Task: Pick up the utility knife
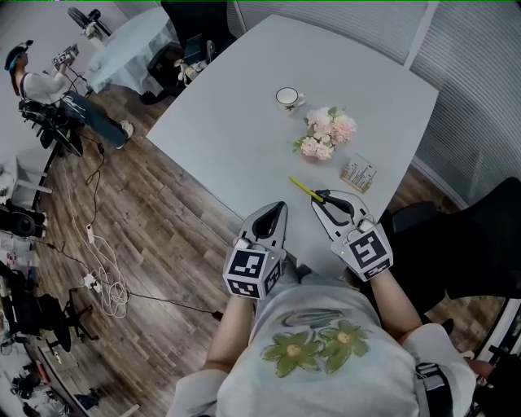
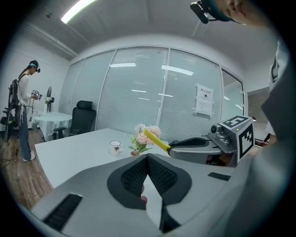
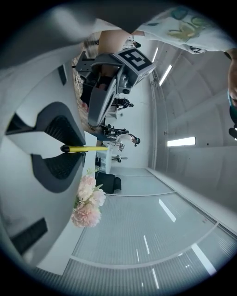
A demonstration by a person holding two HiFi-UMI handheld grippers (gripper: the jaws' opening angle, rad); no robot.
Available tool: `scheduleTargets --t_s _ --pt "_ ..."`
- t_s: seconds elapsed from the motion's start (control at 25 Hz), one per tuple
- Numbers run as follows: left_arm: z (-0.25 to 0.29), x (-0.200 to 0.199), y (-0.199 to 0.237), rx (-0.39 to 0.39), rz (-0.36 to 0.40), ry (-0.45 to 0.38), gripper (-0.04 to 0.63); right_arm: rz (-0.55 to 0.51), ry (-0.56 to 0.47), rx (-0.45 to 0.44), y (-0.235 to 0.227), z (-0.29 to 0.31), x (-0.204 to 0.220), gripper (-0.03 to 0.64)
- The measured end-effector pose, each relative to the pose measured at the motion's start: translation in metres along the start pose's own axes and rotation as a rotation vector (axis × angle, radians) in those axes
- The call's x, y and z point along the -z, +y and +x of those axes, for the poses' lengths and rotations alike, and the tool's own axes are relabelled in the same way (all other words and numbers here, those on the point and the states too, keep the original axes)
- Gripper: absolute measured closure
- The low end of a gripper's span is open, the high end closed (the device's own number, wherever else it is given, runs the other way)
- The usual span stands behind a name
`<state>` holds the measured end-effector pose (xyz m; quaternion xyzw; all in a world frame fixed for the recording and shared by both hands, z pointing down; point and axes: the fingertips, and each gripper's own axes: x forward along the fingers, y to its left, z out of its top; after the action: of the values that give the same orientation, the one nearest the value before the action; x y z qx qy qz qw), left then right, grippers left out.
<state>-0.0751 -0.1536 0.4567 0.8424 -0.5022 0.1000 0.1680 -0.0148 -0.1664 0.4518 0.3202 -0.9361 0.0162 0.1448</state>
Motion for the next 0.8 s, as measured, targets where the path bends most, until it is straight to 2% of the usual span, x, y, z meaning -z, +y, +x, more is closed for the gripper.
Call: scheduleTargets --t_s 0.36,0.8 --pt "0.005 -0.004 -0.012 0.033 0.011 -0.009 0.584 0.032 -0.074 0.037 0.0 -0.005 -0.017 0.561" --pt "0.003 -0.004 -0.015 0.042 0.007 -0.015 0.584 0.034 -0.065 0.0 0.012 -0.005 -0.019 0.563"
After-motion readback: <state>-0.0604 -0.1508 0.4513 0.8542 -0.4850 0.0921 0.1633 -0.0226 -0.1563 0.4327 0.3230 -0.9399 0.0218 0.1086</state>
